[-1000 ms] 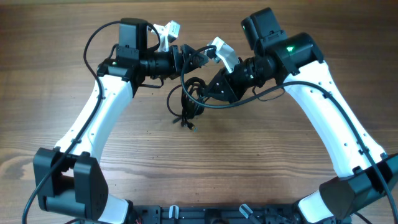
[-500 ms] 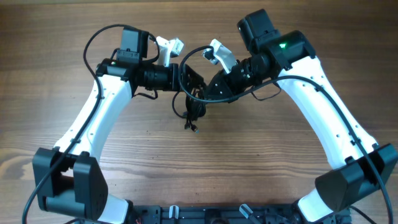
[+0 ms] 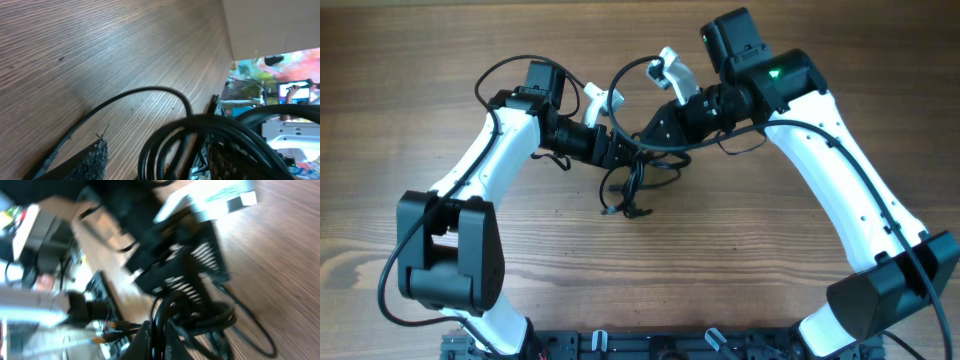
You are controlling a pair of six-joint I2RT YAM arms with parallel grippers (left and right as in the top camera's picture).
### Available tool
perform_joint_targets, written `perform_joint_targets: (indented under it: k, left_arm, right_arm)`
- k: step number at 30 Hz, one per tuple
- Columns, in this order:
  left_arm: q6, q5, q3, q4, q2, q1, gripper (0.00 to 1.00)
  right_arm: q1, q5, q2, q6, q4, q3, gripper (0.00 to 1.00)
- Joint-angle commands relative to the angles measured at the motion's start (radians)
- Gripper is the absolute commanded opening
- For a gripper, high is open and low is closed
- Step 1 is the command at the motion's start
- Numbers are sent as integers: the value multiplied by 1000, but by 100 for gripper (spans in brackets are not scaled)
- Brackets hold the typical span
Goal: Untangle cables
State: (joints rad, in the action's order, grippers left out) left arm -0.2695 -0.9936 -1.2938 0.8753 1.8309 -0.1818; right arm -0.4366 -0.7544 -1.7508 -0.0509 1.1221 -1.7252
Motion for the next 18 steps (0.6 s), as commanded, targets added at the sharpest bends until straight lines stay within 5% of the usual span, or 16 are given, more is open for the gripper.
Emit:
perform_joint_targets:
  k: [1, 8, 13, 18]
  left_arm:
    - [-23, -225, 0, -3, 8, -1, 62]
    - [215, -215, 0, -65, 8, -1, 49]
    - [464, 175, 0, -250, 8, -20, 48]
    - [574, 332, 0, -359, 8, -105, 52]
  right_arm:
    - [-2, 600, -25, 518, -29, -13, 4]
    - [-1, 714, -161, 607, -69, 24, 4]
    - [8, 697, -167, 545, -70, 22, 23]
    - [55, 478, -101, 448, -36, 19, 31]
